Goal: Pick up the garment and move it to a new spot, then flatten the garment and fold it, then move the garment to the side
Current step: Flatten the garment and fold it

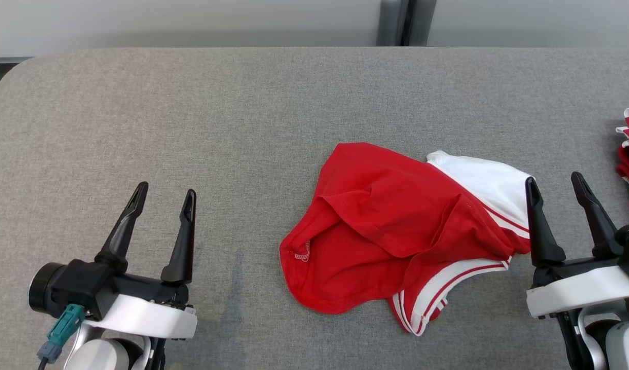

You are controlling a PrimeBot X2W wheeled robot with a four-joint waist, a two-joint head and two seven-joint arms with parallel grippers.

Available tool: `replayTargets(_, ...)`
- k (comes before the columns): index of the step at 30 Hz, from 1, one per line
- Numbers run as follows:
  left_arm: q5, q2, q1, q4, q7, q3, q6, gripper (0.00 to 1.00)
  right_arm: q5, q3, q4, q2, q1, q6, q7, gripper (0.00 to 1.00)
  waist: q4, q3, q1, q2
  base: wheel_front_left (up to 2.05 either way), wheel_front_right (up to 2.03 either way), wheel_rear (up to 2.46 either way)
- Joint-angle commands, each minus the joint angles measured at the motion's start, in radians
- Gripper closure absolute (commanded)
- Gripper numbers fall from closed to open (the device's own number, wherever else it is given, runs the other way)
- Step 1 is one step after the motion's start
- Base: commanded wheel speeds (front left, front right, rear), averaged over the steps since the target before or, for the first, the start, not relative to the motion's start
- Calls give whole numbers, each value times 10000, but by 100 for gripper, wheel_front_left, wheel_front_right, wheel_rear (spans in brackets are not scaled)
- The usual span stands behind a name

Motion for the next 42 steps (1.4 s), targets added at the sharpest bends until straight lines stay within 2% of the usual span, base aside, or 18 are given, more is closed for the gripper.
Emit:
replayTargets(1,57,39,-157,-29,-18,9,-13,0,24,6,-87,-10,80,3,27,0,8,4,0,0,0,0,0)
replayTargets(15,-16,143,-390,-164,-16,66,78,0,101,56,-203,42,-39,3,8,0,-78,127,0,0,0,0,0)
replayTargets(17,60,110,-655,-356,64,-55,-12,0,103,45,-281,47,-63,3,19,0,-134,184,0,0,0,0,0)
replayTargets(20,234,-8,-1168,-651,315,-550,-293,0,86,48,-465,53,-102,3,0,0,-288,285,0,0,0,0,0)
replayTargets(28,440,-976,-2895,-740,1928,-3023,-1763,0,109,15,-615,81,-54,3,35,0,-959,707,0,0,0,0,0)
replayTargets(30,419,-1210,-3190,-506,2344,-3490,-1990,0,163,44,-594,89,-96,3,-22,0,-1157,841,0,0,0,0,0)
replayTargets(36,94,-1655,-3691,261,3316,-4382,-2350,0,396,138,-435,90,-220,3,-276,0,-1714,1160,0,0,0,0,0)
replayTargets(42,-379,-1710,-4093,1291,4066,-4824,-2533,0,714,327,-139,89,-283,3,-648,0,-2355,1490,0,0,0,0,0)
